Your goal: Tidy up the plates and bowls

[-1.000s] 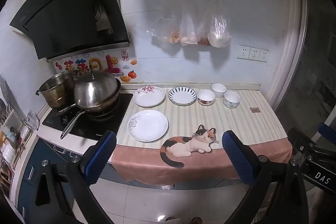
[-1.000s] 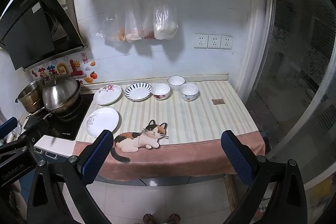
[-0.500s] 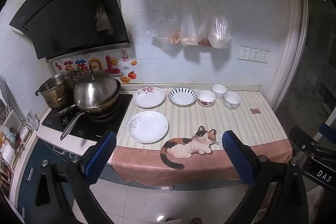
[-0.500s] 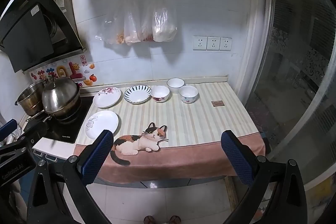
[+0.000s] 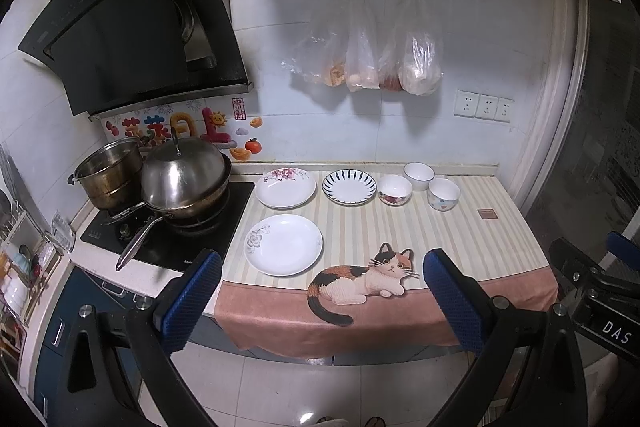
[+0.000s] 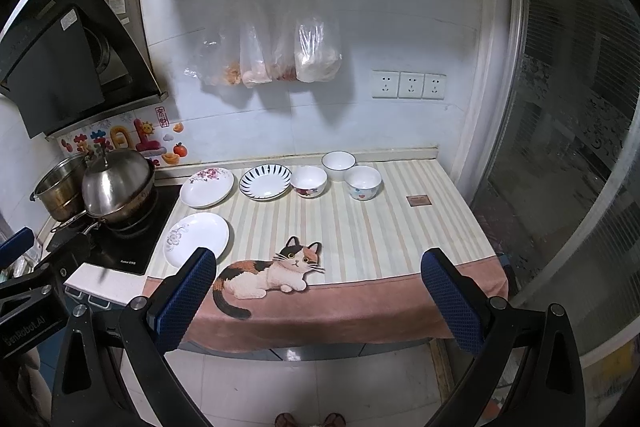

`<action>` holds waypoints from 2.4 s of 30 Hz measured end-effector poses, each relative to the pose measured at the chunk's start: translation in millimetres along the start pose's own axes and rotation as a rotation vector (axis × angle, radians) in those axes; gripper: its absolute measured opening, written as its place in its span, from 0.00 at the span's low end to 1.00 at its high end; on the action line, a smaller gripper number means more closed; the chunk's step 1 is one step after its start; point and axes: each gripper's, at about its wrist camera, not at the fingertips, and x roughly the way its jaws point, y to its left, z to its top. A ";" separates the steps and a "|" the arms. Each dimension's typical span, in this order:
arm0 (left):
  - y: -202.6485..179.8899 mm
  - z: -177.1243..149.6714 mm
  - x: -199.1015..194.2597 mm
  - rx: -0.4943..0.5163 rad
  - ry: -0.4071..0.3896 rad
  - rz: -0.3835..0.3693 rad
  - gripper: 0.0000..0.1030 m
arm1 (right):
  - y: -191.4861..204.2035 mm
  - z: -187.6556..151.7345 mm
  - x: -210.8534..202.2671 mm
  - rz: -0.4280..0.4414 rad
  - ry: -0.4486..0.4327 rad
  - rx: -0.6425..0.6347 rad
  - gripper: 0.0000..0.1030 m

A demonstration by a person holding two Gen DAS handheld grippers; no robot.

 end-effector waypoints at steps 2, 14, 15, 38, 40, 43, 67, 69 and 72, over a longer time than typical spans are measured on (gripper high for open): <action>-0.4 0.6 0.9 0.001 0.001 -0.001 1.00 | 0.7 0.6 0.3 0.002 0.002 -0.002 1.00; 12.5 11.2 2.0 -0.008 0.000 0.000 1.00 | 7.1 1.9 4.0 0.006 0.000 -0.006 1.00; 13.0 11.2 2.3 -0.009 0.000 0.001 1.00 | 7.2 1.8 4.0 0.007 0.001 -0.006 1.00; 13.7 9.5 3.6 -0.009 0.004 0.000 1.00 | 9.1 -0.4 9.0 0.010 0.019 -0.010 1.00; 13.8 9.3 3.3 -0.009 0.002 0.000 1.00 | 9.3 -0.9 8.4 0.011 0.017 -0.010 1.00; 14.5 7.4 3.3 -0.009 -0.001 0.002 1.00 | 9.6 -1.2 8.4 0.012 0.013 -0.009 1.00; 13.1 2.3 12.4 -0.044 0.013 0.038 1.00 | 6.4 0.1 9.5 0.043 0.006 0.013 1.00; 17.4 2.2 23.8 -0.067 0.023 0.068 1.00 | 1.3 -0.9 19.2 0.090 0.005 0.028 1.00; 29.4 0.1 47.6 -0.102 0.030 0.145 1.00 | -1.8 -3.7 43.7 0.159 0.025 0.025 1.00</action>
